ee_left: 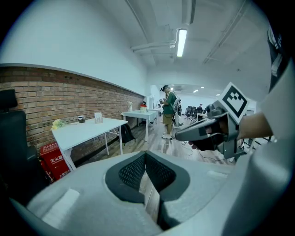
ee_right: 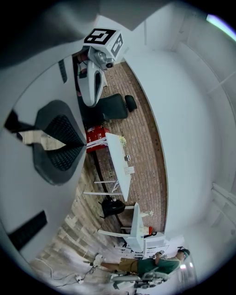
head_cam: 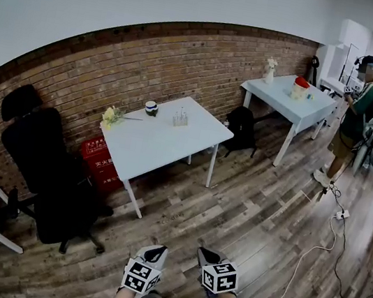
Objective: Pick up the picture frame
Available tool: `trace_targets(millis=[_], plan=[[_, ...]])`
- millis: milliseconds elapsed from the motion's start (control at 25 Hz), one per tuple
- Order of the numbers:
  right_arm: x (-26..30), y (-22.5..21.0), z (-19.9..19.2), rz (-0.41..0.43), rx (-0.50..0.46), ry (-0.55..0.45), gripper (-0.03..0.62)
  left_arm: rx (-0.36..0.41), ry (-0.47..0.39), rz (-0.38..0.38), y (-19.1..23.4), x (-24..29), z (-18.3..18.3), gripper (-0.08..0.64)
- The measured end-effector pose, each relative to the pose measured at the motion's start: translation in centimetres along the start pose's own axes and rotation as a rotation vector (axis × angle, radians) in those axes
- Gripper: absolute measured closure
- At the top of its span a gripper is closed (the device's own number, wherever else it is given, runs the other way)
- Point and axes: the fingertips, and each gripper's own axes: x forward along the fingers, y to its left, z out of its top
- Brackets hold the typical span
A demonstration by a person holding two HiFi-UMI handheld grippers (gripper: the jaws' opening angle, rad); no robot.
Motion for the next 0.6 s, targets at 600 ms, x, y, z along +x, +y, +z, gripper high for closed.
trace_targets(millis=[600], plan=[[5.2,-5.2,0.7,-0.044,0.038,0.053,0.584,-0.043,0.03,-0.037,3.9,7.0,-0.2,0.548]])
